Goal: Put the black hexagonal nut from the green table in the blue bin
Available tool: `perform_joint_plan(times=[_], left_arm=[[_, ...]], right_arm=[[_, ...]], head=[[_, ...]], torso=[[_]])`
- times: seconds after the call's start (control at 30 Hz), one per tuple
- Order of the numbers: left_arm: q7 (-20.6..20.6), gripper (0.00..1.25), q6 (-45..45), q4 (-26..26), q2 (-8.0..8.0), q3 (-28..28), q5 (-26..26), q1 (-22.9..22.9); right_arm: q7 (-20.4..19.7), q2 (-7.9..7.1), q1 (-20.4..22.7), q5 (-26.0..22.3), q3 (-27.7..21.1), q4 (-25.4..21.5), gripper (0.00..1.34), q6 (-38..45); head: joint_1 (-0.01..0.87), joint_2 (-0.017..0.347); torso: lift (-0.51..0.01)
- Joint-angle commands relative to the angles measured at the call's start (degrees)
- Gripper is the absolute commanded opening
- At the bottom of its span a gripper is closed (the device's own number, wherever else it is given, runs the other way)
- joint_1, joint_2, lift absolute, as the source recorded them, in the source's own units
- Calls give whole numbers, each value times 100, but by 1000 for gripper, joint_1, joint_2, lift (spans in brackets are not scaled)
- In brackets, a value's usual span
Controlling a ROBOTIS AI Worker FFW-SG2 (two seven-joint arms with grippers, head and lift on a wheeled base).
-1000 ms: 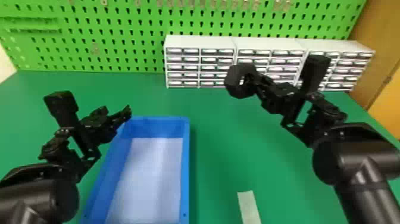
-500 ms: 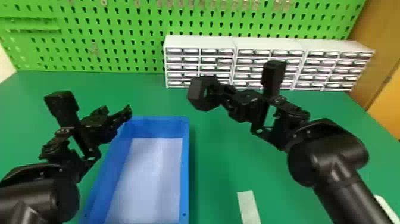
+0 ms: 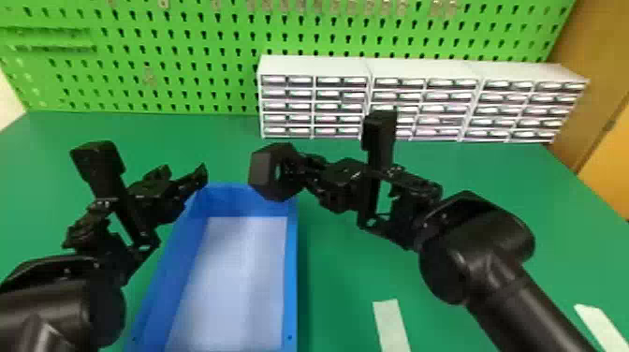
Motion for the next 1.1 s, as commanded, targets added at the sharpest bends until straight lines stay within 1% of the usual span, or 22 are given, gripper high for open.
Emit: perform_joint_plan(times=[0.0, 0.2, 0.37, 0.8, 1.07], left_arm=[[20, 795, 0, 0, 0, -7, -7, -4], [29, 795, 0, 9, 0, -16, -7, -12], [29, 795, 0, 9, 0, -16, -7, -12], [38, 795, 0, 18, 0, -25, -16, -39], [38, 795, 0, 18, 0, -33, -16, -39]], right_arm=[[0, -11, -72, -147, 290, 44, 291, 0], [0, -38, -151, -314, 616, 71, 291, 0], [-9, -55, -168, -376, 765, 79, 293, 0], [-9, 32, -186, -411, 853, 202, 295, 0], [-9, 32, -212, -429, 906, 238, 298, 0]], head=[[691, 9], [691, 9], [691, 9], [691, 9], [691, 9]], torso=[[-97], [-97], [-97], [-97], [-97]])
